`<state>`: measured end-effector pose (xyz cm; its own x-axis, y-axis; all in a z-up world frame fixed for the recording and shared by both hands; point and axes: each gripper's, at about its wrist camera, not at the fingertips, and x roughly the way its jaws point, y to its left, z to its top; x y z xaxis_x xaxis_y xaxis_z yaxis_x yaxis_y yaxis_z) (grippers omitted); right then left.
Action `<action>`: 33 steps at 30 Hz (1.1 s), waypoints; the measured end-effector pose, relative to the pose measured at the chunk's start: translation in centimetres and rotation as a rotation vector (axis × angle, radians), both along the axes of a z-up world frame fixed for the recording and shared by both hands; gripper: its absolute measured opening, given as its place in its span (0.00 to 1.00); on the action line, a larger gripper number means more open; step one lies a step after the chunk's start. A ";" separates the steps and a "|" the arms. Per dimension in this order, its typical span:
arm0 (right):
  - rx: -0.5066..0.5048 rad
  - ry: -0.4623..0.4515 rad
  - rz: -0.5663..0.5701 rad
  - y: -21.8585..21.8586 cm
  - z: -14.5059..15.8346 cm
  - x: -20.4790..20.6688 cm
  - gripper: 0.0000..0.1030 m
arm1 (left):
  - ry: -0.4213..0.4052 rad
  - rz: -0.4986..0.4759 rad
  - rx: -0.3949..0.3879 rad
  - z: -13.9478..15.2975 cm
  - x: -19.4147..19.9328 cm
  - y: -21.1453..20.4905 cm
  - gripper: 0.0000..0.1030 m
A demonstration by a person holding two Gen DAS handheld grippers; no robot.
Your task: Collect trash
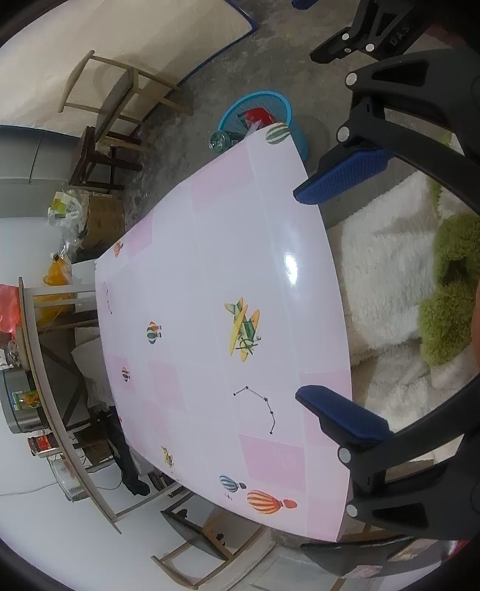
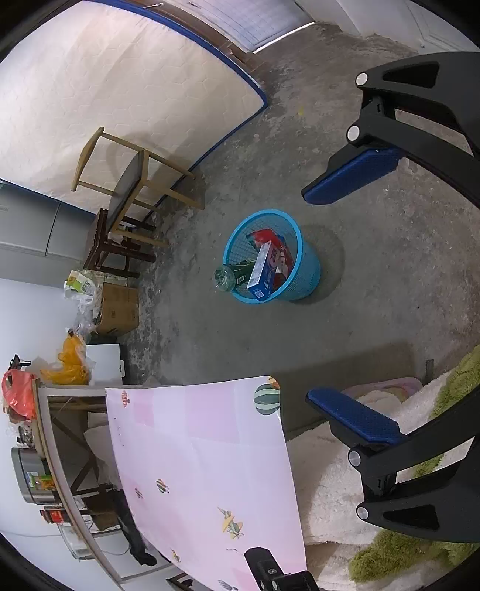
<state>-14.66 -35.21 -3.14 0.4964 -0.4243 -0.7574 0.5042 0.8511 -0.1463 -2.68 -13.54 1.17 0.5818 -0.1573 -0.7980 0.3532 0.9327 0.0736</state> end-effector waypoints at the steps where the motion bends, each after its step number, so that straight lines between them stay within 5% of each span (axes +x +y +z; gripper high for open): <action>1: -0.001 0.000 0.001 0.0 0.0 0.1 0.94 | 0.002 -0.001 -0.001 0.0 0.0 0.0 0.92; 33: 0.012 -0.005 -0.004 -0.2 0.0 0.1 0.94 | 0.025 -0.013 -0.001 -0.6 0.5 0.2 0.92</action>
<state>-14.56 -35.43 -3.17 0.4986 -0.4167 -0.7601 0.5082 0.8509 -0.1332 -2.13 -13.38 0.56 0.5598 -0.1657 -0.8119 0.3669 0.9281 0.0636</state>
